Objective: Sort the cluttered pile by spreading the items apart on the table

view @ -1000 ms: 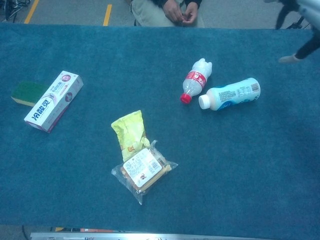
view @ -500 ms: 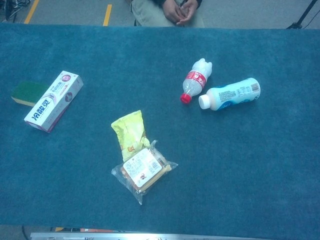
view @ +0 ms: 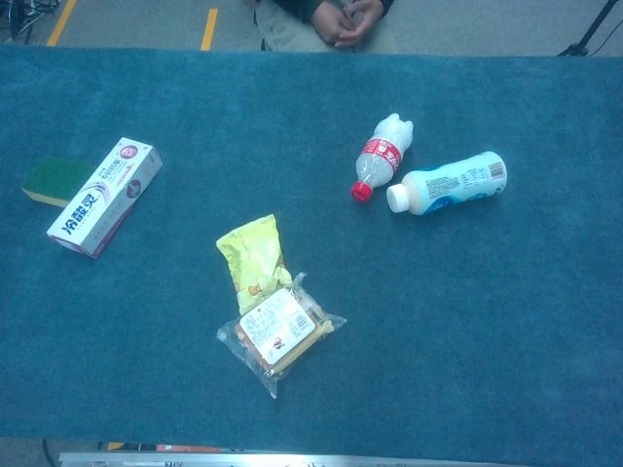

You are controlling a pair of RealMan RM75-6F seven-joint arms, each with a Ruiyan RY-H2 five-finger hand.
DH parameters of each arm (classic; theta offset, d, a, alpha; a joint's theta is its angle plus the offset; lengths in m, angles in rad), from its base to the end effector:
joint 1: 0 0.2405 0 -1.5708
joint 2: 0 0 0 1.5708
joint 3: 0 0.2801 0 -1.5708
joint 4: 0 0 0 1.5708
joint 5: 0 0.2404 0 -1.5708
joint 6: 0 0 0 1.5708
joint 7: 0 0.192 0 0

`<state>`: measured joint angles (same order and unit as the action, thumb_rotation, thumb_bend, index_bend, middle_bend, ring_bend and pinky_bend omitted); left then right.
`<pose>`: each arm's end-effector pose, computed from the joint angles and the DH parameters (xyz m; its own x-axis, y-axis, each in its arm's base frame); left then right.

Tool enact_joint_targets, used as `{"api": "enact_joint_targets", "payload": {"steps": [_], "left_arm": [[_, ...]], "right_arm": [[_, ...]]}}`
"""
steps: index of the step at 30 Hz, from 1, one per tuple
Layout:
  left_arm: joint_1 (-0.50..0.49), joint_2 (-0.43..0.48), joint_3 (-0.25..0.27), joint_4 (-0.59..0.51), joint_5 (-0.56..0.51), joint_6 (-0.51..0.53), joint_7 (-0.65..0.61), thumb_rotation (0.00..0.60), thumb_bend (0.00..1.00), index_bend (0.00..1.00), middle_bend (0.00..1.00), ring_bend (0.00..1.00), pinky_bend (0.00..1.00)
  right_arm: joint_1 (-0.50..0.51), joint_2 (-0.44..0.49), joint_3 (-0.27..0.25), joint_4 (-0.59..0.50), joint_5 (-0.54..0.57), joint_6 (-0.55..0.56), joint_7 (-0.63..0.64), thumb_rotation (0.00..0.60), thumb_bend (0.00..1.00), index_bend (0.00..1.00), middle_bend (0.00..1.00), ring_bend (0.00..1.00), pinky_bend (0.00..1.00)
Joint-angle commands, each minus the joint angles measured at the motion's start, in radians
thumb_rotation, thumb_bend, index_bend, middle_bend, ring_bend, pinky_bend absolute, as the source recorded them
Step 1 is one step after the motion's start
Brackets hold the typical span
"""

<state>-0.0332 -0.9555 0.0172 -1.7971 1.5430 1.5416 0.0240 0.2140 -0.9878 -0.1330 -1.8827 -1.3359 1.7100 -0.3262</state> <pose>-0.3224 0.1985 0.1739 0.4014 0.0334 0.9153 0.9158 0.0001 -0.4016 -0.3054 -0.2245 0.1817 0.5836 0.0454 0.8107 -0.8107 0.0882 0.5787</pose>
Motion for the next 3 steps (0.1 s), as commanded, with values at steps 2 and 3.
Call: {"api": "enact_joint_targets", "payload": {"steps": [2,3], "left_arm": [[0.002,0.002,0.001,0.004,0.0,-0.002,-0.003,0.6,0.34,0.15,0.07,0.01,0.15],[0.002,0.002,0.001,0.005,-0.002,-0.004,-0.003,0.6,0.34,0.15,0.07,0.01,0.15]], "right_arm": [[-0.017,0.001,0.019,0.002,-0.007,-0.015,-0.004,0.6,0.0,0.14,0.4,0.12,0.07],[-0.021,0.001,0.024,0.002,-0.009,-0.016,-0.004,0.6,0.0,0.14,0.4,0.12,0.07]]}}
